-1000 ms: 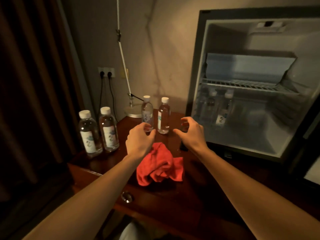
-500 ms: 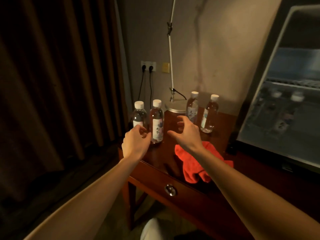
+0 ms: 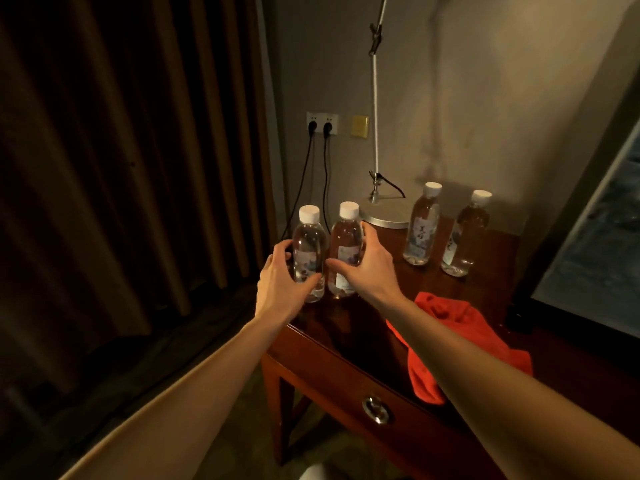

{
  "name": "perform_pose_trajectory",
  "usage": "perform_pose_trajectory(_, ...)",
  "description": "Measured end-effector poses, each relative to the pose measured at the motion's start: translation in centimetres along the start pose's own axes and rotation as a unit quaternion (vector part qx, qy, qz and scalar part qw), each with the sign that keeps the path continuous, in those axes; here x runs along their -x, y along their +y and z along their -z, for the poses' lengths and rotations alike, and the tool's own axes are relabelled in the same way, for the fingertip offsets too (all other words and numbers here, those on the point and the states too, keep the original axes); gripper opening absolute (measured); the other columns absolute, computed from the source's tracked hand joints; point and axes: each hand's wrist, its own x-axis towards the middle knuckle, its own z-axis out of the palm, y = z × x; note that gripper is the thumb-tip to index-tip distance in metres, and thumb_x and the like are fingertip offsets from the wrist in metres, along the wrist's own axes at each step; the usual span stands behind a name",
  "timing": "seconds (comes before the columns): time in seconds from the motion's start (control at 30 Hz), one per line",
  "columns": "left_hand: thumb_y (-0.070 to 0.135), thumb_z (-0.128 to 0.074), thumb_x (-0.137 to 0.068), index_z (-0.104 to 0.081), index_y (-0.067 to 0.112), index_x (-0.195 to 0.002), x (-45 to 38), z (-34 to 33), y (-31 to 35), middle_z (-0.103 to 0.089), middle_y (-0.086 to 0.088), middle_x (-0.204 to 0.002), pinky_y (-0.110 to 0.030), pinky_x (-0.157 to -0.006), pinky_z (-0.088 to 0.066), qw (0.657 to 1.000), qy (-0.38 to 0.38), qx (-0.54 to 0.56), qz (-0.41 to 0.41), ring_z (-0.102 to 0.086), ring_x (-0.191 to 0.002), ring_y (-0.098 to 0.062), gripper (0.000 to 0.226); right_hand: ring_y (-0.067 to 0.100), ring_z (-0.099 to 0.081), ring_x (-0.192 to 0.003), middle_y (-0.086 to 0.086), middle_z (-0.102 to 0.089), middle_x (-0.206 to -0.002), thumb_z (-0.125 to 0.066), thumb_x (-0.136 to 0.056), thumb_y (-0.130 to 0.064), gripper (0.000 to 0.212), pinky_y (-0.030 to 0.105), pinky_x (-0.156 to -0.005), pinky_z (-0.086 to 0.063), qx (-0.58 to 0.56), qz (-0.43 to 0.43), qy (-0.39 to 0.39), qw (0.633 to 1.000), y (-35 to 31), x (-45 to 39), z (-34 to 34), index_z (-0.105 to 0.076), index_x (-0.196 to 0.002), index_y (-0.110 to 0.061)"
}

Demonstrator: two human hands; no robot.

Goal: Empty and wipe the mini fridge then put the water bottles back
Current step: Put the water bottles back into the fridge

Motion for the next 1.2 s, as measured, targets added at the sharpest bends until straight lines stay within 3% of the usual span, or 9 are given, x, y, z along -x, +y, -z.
perform_pose_trajectory(0.07, 0.041, -0.083, -0.072, -0.039, 0.029, -0.137, -0.6, -0.5, -0.1, -0.06, 0.004, -0.126, -0.037, -0.092, -0.054, 1.0, -0.007, 0.026, -0.006, -0.06, -0.113, -0.014, 0.08, 0.014, -0.056, -0.116, -0.002, -0.059, -0.127, -0.083, -0.073, -0.036, 0.08, 0.028, -0.093, -0.043, -0.005, -0.002, 0.012, 1.0, 0.3, -0.5, -0.4, -0.037, -0.138, -0.026)
perform_pose_trajectory(0.2, 0.042, -0.086, -0.068, -0.047, 0.028, -0.127, -1.1, -1.2, 0.6, -0.06, 0.02, -0.104, -0.013, -0.078, -0.048, 0.997, 0.01, 0.07, -0.015, -0.057, -0.091, 0.007, 0.072, 0.018, -0.061, -0.11, -0.004, -0.065, -0.117, -0.079, -0.073, -0.037, 0.068, 0.037, -0.092, -0.048, 0.032, -0.002, 0.039, 0.999, 0.7, -1.3, -0.4, -0.041, -0.129, -0.031)
perform_pose_trajectory(0.33, 0.045, -0.088, -0.062, -0.049, 0.037, -0.116, -1.0, -1.6, 0.9, -0.058, 0.026, -0.094, -0.023, -0.079, -0.054, 0.996, 0.023, 0.087, -0.016, -0.06, -0.09, 0.006, 0.067, 0.017, -0.064, -0.102, -0.006, -0.068, -0.108, -0.082, -0.069, -0.041, 0.066, 0.043, -0.089, -0.052, 0.034, -0.002, 0.045, 0.998, 1.0, -1.1, 0.5, -0.042, -0.121, -0.035)
perform_pose_trajectory(0.47, 0.038, -0.089, -0.065, -0.052, 0.025, -0.126, 0.1, -2.2, 2.3, -0.055, 0.025, -0.1, -0.019, -0.082, -0.05, 0.994, 0.048, 0.099, -0.023, -0.056, -0.092, 0.006, 0.072, 0.01, -0.066, -0.093, -0.012, -0.068, -0.097, -0.083, -0.067, -0.041, 0.062, 0.035, -0.081, -0.054, 0.029, 0.025, 0.085, 0.996, 0.8, -0.1, 2.6, -0.046, -0.116, -0.037)
perform_pose_trajectory(0.67, 0.037, -0.091, -0.064, -0.054, 0.025, -0.123, 1.5, -2.4, 7.0, -0.064, 0.016, -0.106, -0.031, -0.082, -0.059, 0.988, 0.047, 0.12, -0.089, -0.063, -0.098, -0.001, 0.071, 0.009, -0.066, -0.088, -0.012, -0.069, -0.097, -0.084, -0.064, -0.051, 0.066, 0.032, -0.076, -0.054, 0.04, 0.048, 0.155, 0.986, -0.3, 2.3, 7.8, -0.05, -0.118, -0.035)
perform_pose_trajectory(0.77, 0.041, -0.092, -0.061, -0.056, 0.03, -0.115, 2.7, -2.9, 10.2, -0.068, 0.015, -0.096, -0.032, -0.077, -0.059, 0.984, 0.025, 0.147, -0.096, -0.066, -0.088, 0.001, 0.065, 0.001, -0.058, -0.084, -0.013, -0.065, -0.097, -0.084, -0.062, -0.055, 0.074, 0.008, -0.068, -0.043, 0.049, 0.054, 0.175, 0.982, -0.7, 4.2, 10.9, -0.054, -0.123, -0.026)
perform_pose_trajectory(0.8, 0.043, -0.092, -0.06, -0.057, 0.031, -0.112, 3.1, -3.2, 11.2, -0.07, 0.014, -0.093, -0.032, -0.076, -0.059, 0.983, 0.016, 0.155, -0.097, -0.067, -0.086, 0.001, 0.064, 0.001, -0.058, -0.084, -0.012, -0.066, -0.097, -0.083, -0.061, -0.057, 0.075, 0.007, -0.068, -0.042, 0.054, 0.052, 0.186, 0.98, -0.7, 4.9, 12.0, -0.055, -0.123, -0.026)
perform_pose_trajectory(0.97, 0.061, -0.089, -0.051, -0.06, 0.034, -0.114, 5.5, -5.8, 15.7, -0.073, 0.01, -0.091, -0.04, -0.077, -0.059, 0.971, -0.036, 0.21, -0.107, -0.07, -0.083, -0.002, 0.075, 0.01, -0.067, -0.091, -0.006, -0.071, -0.103, -0.083, -0.062, -0.058, 0.076, 0.032, -0.076, -0.057, 0.097, 0.036, 0.244, 0.964, 0.8, 7.6, 17.5, -0.052, -0.125, -0.028)
perform_pose_trajectory(1.2, 0.037, -0.094, -0.059, -0.061, 0.029, -0.12, 9.2, -10.7, 22.0, -0.071, 0.012, -0.094, -0.033, -0.077, -0.06, 0.955, -0.097, 0.235, -0.15, -0.068, -0.085, 0.001, 0.07, 0.011, -0.066, -0.091, -0.006, -0.071, -0.102, -0.086, -0.061, -0.051, 0.075, 0.032, -0.078, -0.055, 0.124, -0.012, 0.296, 0.947, 3.9, 10.7, 25.6, -0.052, -0.124, -0.029)
